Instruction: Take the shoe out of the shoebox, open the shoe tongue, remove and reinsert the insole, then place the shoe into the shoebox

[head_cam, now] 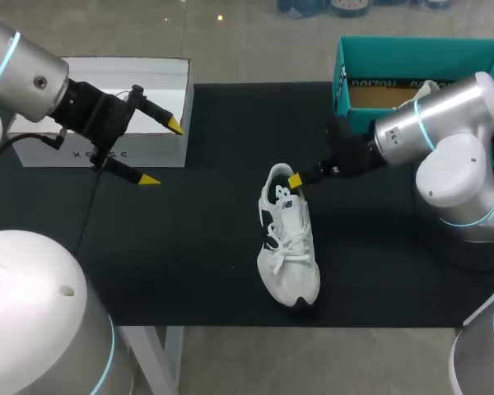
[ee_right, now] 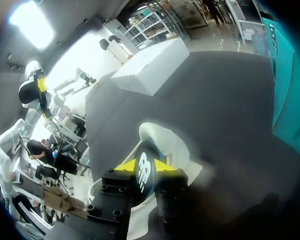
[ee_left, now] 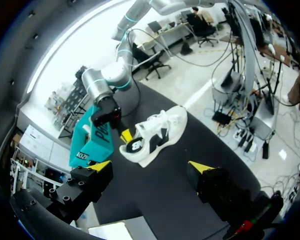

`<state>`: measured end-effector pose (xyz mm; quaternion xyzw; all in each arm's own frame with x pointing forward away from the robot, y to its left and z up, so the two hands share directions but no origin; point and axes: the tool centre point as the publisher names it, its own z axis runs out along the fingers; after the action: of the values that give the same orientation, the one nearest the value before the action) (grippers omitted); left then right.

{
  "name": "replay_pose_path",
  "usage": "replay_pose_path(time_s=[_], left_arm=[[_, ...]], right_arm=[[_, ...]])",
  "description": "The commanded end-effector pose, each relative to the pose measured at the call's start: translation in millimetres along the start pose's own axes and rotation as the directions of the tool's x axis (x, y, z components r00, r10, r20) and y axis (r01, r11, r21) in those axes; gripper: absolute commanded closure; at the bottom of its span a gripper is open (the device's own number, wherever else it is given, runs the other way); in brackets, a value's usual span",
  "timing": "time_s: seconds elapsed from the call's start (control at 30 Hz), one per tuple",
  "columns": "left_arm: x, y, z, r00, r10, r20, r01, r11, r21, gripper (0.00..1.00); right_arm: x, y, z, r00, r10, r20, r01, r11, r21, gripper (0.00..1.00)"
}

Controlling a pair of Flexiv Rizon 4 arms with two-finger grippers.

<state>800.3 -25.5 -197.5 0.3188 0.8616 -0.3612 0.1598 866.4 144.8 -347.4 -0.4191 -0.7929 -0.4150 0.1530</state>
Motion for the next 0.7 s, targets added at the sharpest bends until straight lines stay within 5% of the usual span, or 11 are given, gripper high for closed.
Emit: replay_pose_path(time_s=[0.03,0.27,0.37,0.4,0.47,0.7], left_arm=[[0.2,-0.8,-0.7,1.000,0.000,-0.003,0.000,1.000,-0.004,0.00],[0.2,-0.8,-0.7,1.000,0.000,-0.003,0.000,1.000,-0.004,0.00],[0.2,-0.8,-0.7,1.000,0.000,-0.003,0.000,1.000,-0.004,0.00],[0.2,-0.8,-0.7,1.000,0.000,-0.003,0.000,1.000,-0.004,0.00],[0.2,-0.8,-0.7,1.000,0.000,-0.003,0.000,1.000,-0.004,0.00],[0.2,-0.8,-0.7,1.000,0.000,-0.003,0.000,1.000,-0.004,0.00]], right_arm=[[-0.3,-4.2,2.3,1.000,0.007,0.005,-0.007,1.000,0.003,1.00],[7.0,-17.4,1.0,0.999,0.036,0.031,-0.036,0.999,0.010,1.00],[17.3,-12.4,-10.3,0.995,0.060,0.085,-0.059,0.998,-0.013,0.47],[22.0,-9.2,-14.9,0.993,0.064,0.099,-0.062,0.998,-0.021,0.22],[29.6,-2.9,-22.1,0.983,0.100,0.154,-0.098,0.995,-0.014,0.00],[44.6,11.0,-25.8,0.932,0.164,0.324,-0.196,0.978,0.069,0.00]])
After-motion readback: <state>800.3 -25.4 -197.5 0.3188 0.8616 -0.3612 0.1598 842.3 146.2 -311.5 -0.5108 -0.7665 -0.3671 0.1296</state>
